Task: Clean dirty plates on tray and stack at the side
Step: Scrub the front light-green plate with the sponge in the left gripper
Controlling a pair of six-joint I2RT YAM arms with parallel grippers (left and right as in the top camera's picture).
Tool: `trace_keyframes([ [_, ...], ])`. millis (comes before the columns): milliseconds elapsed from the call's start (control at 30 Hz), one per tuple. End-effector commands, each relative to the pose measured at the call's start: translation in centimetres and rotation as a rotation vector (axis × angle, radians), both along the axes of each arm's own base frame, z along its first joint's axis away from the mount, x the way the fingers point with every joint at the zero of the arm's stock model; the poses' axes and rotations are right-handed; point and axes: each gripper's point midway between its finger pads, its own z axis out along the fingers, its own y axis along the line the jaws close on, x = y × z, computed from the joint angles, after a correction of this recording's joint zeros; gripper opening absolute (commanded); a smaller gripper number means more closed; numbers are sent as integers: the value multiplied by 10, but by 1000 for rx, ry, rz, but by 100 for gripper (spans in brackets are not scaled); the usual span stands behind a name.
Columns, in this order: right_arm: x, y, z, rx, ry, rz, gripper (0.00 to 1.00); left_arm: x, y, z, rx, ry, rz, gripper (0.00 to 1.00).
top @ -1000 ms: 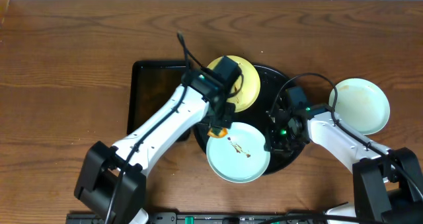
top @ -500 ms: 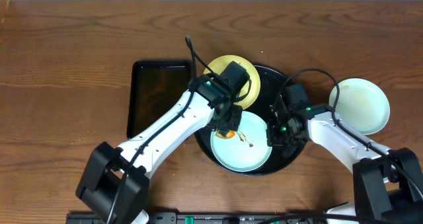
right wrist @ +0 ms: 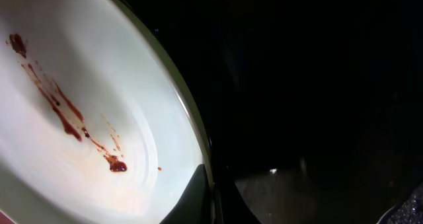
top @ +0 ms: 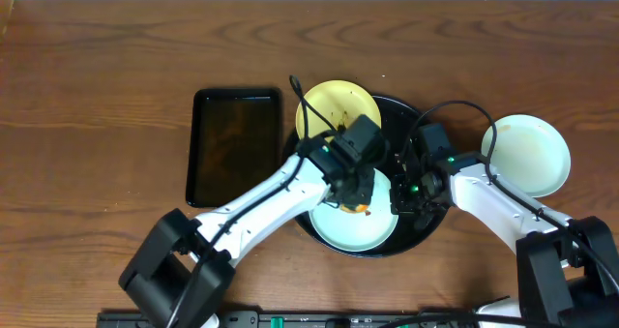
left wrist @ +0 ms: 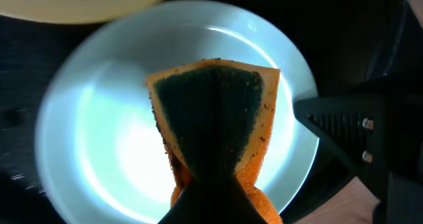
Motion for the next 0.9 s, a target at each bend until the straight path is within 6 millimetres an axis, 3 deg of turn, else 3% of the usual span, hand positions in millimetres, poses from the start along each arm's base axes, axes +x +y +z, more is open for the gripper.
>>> trace_keyframes([
  [0,-1,-12,-5,-61,1,-16,1,-11,-9,-17,6,21,-3,8],
  [300,-1,-12,-5,-62,5,-16,1,-25,-27,-53,26,81,38,8],
  [467,-2,-12,-5,-62,5,-16,1,-28,-38,-57,-22,126,60,8],
  [867,-5,-13,-5,-66,18,-15,1,-4,-18,-64,83,4,148,8],
])
